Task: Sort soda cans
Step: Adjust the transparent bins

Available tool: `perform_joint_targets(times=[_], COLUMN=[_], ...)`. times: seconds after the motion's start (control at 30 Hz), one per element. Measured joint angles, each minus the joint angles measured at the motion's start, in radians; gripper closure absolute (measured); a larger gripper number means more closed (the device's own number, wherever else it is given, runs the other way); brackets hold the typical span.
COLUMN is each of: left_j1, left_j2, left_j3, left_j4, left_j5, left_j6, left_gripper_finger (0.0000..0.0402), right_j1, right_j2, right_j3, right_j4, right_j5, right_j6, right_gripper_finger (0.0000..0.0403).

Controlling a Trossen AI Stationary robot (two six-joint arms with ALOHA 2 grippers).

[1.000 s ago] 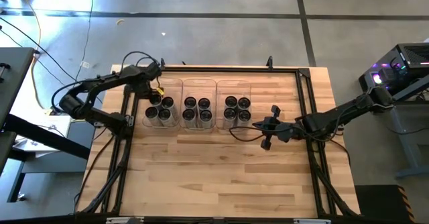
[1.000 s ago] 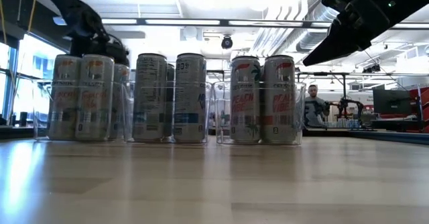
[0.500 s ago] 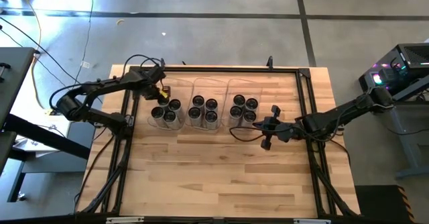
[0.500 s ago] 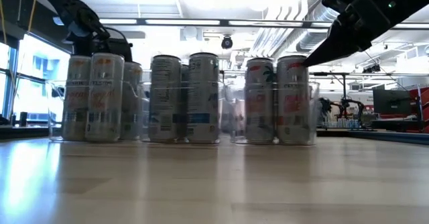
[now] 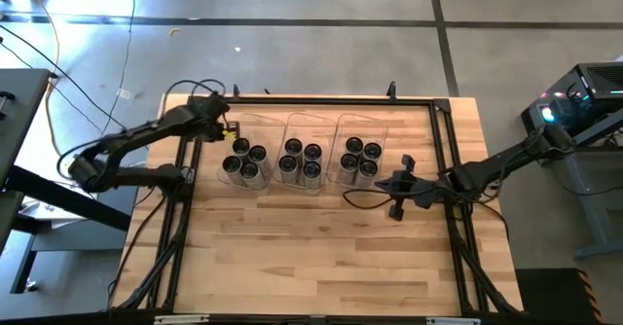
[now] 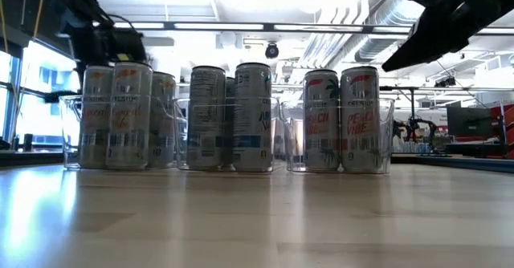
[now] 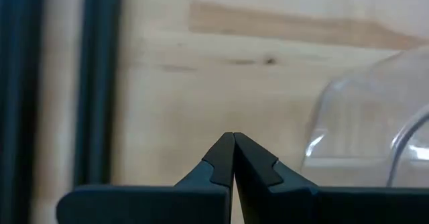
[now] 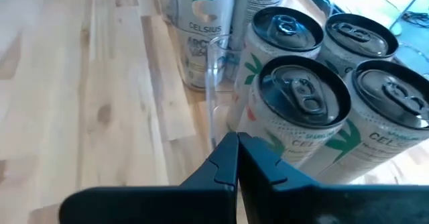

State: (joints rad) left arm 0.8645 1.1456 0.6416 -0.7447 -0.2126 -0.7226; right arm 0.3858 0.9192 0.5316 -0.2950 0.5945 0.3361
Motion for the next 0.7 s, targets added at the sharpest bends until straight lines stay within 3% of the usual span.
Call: perform_joint_targets(times=[0.2, 0.4, 0.7], left_j1=[-0.024, -0.156, -0.34], left_j2=[-0.179, -0.278, -0.307], left_j3=[0.001, -0.001, -0.095], left_j4=[-0.176, -0.433, -0.36], left_j5=[0.003, -0.076, 0.005], left_j6=[0.021, -0.103, -0.218], left_gripper_finger=[0.0401, 0.0401, 0.0401], right_j1=[0.043, 0.063, 0.062], right_j2=[-0.005, -0.005, -0.005], right_j3=[0.0, 0.0, 0.0], right_j4=[-0.012, -0.011, -0.011], right_j5=[0.0, 0.0, 0.0], right_j6=[0.023, 0.03, 0.024], right_gripper_finger=[0.0403, 0.0403, 0.0403])
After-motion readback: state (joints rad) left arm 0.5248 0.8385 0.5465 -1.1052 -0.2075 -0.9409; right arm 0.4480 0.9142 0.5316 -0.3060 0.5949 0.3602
